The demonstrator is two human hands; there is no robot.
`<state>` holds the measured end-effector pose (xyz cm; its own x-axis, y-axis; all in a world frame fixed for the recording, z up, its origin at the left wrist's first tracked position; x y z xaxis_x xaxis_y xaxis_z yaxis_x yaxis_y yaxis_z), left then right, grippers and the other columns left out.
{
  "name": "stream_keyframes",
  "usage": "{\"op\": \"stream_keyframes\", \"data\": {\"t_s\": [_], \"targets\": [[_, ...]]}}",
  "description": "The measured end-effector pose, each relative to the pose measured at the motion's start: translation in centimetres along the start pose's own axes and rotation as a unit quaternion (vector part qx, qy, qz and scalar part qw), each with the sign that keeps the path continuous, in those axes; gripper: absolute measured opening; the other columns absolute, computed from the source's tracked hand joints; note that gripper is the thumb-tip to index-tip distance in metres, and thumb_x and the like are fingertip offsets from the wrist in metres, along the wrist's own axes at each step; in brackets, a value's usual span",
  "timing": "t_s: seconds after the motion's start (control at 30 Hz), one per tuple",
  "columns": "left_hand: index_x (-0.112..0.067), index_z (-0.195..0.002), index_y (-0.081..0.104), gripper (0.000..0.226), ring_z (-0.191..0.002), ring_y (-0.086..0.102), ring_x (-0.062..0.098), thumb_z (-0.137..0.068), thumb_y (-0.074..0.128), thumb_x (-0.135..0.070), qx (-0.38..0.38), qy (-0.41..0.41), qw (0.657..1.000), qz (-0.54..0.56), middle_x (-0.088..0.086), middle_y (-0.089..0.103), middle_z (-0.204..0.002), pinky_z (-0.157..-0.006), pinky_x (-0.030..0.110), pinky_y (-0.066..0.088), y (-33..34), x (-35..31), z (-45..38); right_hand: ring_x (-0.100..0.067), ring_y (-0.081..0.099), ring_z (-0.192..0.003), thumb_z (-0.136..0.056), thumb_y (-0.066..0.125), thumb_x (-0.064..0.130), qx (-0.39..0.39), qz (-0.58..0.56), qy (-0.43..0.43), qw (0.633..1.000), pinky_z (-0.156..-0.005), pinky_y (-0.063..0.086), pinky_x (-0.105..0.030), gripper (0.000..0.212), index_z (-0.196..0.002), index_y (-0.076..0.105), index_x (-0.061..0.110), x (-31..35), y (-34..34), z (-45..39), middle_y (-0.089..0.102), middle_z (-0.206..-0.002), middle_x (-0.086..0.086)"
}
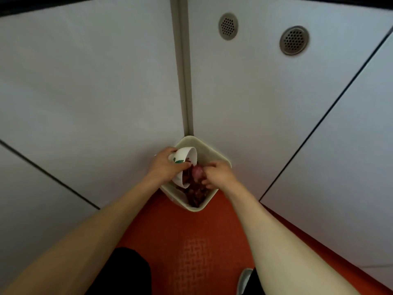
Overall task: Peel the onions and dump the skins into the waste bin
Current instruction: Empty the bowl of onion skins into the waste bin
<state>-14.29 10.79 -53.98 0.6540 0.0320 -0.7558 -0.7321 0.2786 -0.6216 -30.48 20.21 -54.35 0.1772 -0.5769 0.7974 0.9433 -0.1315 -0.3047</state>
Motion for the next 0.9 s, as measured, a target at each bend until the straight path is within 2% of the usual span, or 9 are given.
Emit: {"op": "stream_keyframes", "data": {"t_s": [0.13,0.33,0.5,0.63,0.7,0.73,0.77,0.83,0.9], "targets": [[-0.027,-0.148,0.049,0.077,-0.111,0.058,0.026,-0.081,0.085,-0.037,0.015,0.100,0.981,-0.168,0.013,0.056,-0.130,-0.081,0.028,0.043,0.9,-1.7,-0.1,-0.038,0.071,-0.087,-0.089,0.047,0.004,-0.013,0.053,0.000,0.998,-0.077,0.059,-0.050,0.023,-0.078,0.060,0.019,-0.9,-0.6,-1.3,0.066,-0.079,-0.013],[-0.031,-0.156,0.042,0.079,-0.127,0.052,0.029,-0.087,0.079,-0.038,0.082,0.188,0.922,-0.330,0.013,0.039,-0.150,-0.106,0.036,0.047,2.8,-2.9,-0.6,-0.036,0.071,-0.089,-0.092,0.046,0.007,-0.018,0.063,-0.003,0.998,-0.083,0.060,-0.050,0.026,-0.073,0.057,0.022,-1.0,-1.1,-2.5,0.067,-0.076,-0.011],[-0.023,-0.153,0.046,0.084,-0.116,0.056,0.030,-0.081,0.086,-0.034,0.040,0.224,0.935,-0.272,0.014,0.037,-0.145,-0.098,0.041,0.055,2.7,-1.9,-0.2,-0.034,0.071,-0.090,-0.094,0.042,0.004,-0.017,0.051,-0.003,0.999,-0.083,0.060,-0.050,0.025,-0.087,0.066,0.008,-0.4,0.1,-3.2,0.068,-0.081,-0.014],[-0.023,-0.148,0.049,0.082,-0.106,0.055,0.023,-0.077,0.088,-0.031,-0.018,0.201,0.961,-0.191,0.009,0.042,-0.134,-0.085,0.031,0.052,1.3,-0.9,-0.3,-0.029,0.070,-0.092,-0.095,0.040,0.003,0.007,0.079,-0.011,0.997,-0.086,0.059,-0.043,0.024,-0.098,0.062,0.013,-0.7,1.5,-3.5,0.067,-0.080,-0.008],[-0.025,-0.144,0.051,0.076,-0.105,0.054,0.017,-0.078,0.088,-0.033,-0.055,0.157,0.984,-0.065,0.002,0.047,-0.130,-0.081,0.026,0.051,0.1,-0.2,-0.5,-0.015,0.068,-0.080,-0.096,0.042,0.003,-0.029,0.088,-0.055,0.994,-0.076,0.057,-0.018,0.031,-0.114,0.067,0.007,0.5,0.7,-3.5,0.068,-0.089,-0.007],[-0.026,-0.141,0.053,0.071,-0.107,0.056,0.016,-0.080,0.087,-0.035,-0.059,0.129,0.990,0.001,-0.002,0.051,-0.129,-0.077,0.023,0.051,-0.3,0.3,-0.7,-0.004,0.064,-0.072,-0.097,0.043,0.004,-0.056,0.112,-0.093,0.988,-0.062,0.048,-0.003,0.032,-0.119,0.067,0.008,1.4,0.2,-3.1,0.069,-0.096,-0.006],[-0.026,-0.139,0.054,0.064,-0.107,0.058,0.015,-0.083,0.084,-0.036,-0.058,0.097,0.992,0.060,-0.004,0.055,-0.127,-0.074,0.019,0.051,-0.5,0.8,-0.7,-0.001,0.062,-0.071,-0.099,0.043,0.004,-0.076,0.143,-0.133,0.978,-0.053,0.039,0.002,0.034,-0.125,0.065,0.010,2.3,0.0,-2.7,0.070,-0.109,-0.006],[-0.027,-0.134,0.057,0.050,-0.101,0.062,0.014,-0.089,0.078,-0.034,-0.050,0.050,0.988,0.135,-0.004,0.060,-0.121,-0.069,0.017,0.051,-0.7,1.4,-0.5,-0.009,0.065,-0.089,-0.101,0.043,0.007,-0.081,0.181,-0.204,0.959,-0.053,0.041,0.001,0.039,-0.135,0.060,0.014,3.5,0.5,-1.9,0.062,-0.134,-0.004],[-0.030,-0.130,0.058,0.042,-0.097,0.065,0.011,-0.092,0.075,-0.034,-0.032,0.036,0.984,0.173,-0.003,0.063,-0.115,-0.069,0.021,0.055,-0.8,1.6,-0.1,-0.021,0.062,-0.114,-0.099,0.046,0.007,-0.047,0.233,-0.255,0.937,-0.075,0.057,-0.018,0.045,-0.141,0.053,0.021,3.8,2.2,-2.0,0.050,-0.147,-0.003]]}}
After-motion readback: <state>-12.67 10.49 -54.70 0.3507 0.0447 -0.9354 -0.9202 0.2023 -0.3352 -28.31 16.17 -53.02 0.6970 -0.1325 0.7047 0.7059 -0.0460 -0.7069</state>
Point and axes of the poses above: each hand's wrist, its own z-axis away from the middle knuckle, its own y-axis out of the palm, x = y × z, the point moved 9 cm from there along -z, towards the middle knuckle
